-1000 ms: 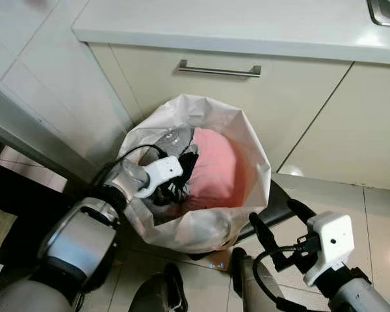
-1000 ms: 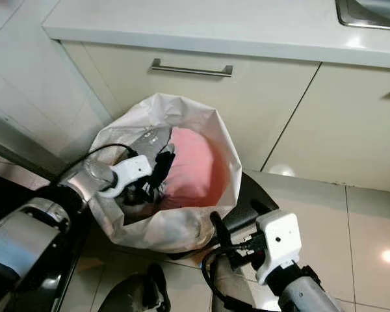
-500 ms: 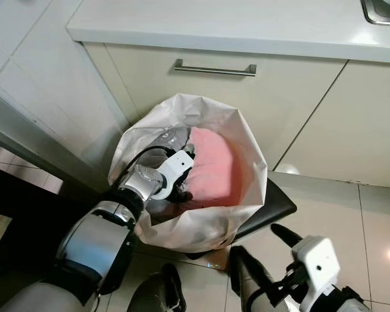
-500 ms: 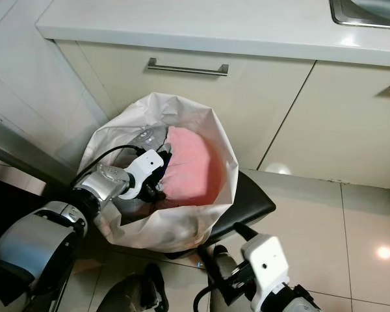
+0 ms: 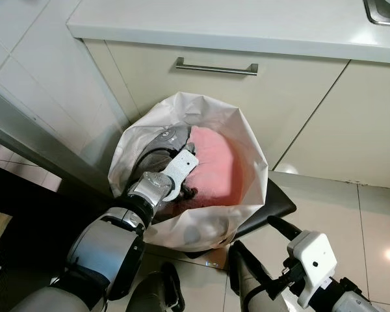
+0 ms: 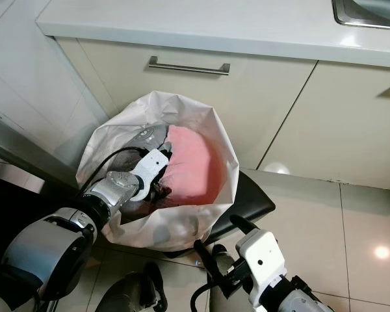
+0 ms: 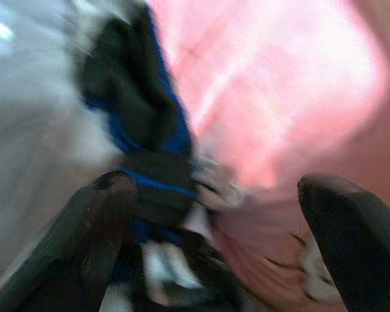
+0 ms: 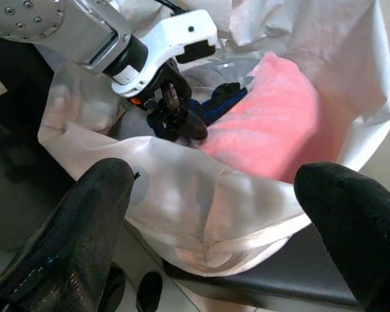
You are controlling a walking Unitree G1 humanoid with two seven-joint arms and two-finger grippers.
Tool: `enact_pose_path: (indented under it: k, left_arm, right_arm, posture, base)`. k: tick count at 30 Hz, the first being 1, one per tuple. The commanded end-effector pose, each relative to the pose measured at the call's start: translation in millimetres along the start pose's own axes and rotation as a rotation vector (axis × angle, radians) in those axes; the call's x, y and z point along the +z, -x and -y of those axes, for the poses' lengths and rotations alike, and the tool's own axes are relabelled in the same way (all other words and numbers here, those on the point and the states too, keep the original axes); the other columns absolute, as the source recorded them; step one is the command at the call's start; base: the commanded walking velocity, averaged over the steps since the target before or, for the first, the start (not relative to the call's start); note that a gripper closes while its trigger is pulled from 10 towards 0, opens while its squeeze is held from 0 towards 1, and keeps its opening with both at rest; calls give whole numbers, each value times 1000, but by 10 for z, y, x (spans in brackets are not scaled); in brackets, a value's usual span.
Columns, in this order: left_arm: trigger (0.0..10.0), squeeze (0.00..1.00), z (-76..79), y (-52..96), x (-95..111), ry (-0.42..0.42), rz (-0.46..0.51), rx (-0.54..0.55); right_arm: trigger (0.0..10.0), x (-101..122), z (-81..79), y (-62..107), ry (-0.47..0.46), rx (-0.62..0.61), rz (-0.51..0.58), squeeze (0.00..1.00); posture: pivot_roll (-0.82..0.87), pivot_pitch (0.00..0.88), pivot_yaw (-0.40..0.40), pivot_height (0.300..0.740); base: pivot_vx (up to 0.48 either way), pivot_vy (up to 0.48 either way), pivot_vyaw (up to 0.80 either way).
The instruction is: Clothes washing
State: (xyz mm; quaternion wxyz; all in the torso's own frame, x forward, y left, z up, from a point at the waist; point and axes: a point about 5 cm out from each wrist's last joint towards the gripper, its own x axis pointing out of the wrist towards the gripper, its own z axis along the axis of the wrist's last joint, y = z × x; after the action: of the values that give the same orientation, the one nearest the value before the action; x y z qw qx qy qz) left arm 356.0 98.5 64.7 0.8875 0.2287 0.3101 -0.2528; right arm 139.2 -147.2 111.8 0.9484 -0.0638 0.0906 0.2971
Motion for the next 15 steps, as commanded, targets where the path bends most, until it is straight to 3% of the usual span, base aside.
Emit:
enact_pose_path:
  k: [1, 6, 14, 15]
  left_arm:
    - [10000, 0, -29, 0, -50, -32, -1, 47]
    - [10000, 0, -101, 30, 145, -58, 48, 63]
    - [10000, 0, -68, 7, -10, -133, -17, 97]
    - [10000, 949, -63, 5, -28, -147, -24, 97]
  right_arm:
    - [10000, 72, -35, 10, 9, 0, 26, 0]
    - [10000, 43, -71, 61, -7, -10, 11, 0]
    - [10000, 45, -90, 60, -11, -9, 8, 0]
    - [10000, 51, -89, 67, -11, -11, 8, 0]
  posture:
    - [-437, 280, 80, 740]
    - [-435, 281, 82, 740]
    - [-450, 292, 76, 740]
    - [-453, 293, 75, 740]
  base:
    - [0, 0, 0]
    - [0, 0, 0]
    - [0, 0, 0]
    - [0, 0, 0]
